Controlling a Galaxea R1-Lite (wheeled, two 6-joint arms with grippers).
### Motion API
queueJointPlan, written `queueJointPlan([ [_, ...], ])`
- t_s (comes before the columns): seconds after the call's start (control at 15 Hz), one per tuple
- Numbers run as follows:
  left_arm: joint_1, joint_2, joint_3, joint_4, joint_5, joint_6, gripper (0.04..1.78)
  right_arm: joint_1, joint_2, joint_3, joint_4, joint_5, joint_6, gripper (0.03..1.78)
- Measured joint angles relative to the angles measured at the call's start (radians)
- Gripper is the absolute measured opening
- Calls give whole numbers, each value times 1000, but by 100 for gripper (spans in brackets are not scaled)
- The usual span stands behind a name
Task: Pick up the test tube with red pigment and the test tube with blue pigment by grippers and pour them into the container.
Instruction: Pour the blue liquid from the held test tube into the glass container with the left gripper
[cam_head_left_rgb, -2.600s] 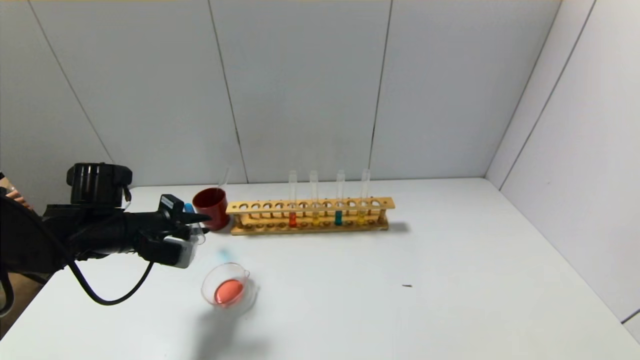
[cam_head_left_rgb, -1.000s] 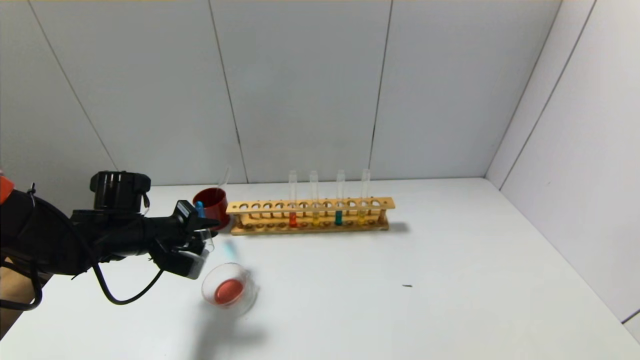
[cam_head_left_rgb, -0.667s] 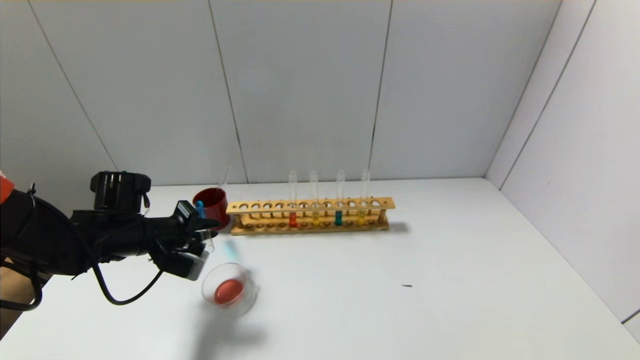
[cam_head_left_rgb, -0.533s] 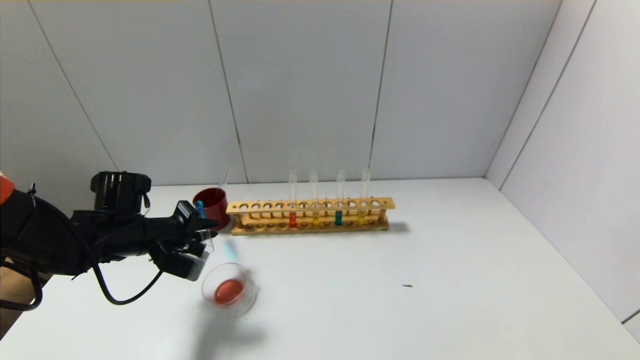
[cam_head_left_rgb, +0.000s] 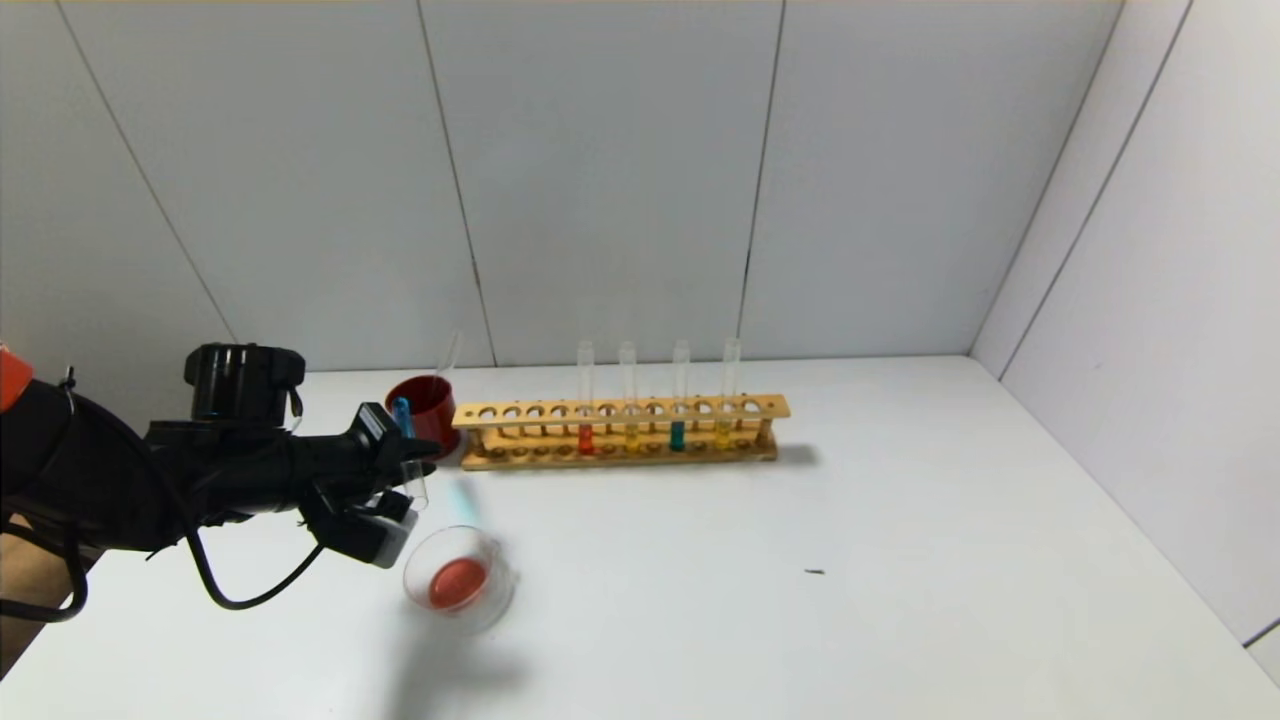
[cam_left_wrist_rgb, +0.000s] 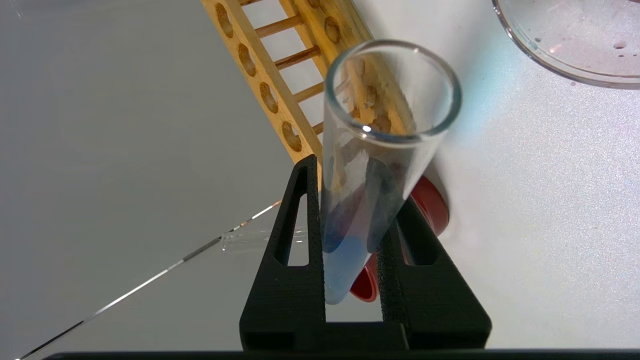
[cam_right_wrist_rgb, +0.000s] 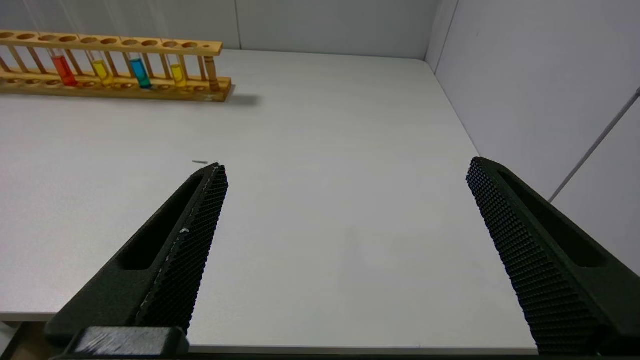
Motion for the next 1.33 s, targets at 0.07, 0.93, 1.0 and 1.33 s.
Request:
queueJointPlan([
  [0.07,-1,0,0,0,6,18,34,0,0,0,0,0,0,175],
  [0.93,-22,8,-1,2,56,71,34,0,0,0,0,0,0,175],
  [1.0,-23,8,0,2,57,71,34,0,0,0,0,0,0,175],
  [1.33,-31,12,0,1,58,70,34,0,0,0,0,0,0,175],
])
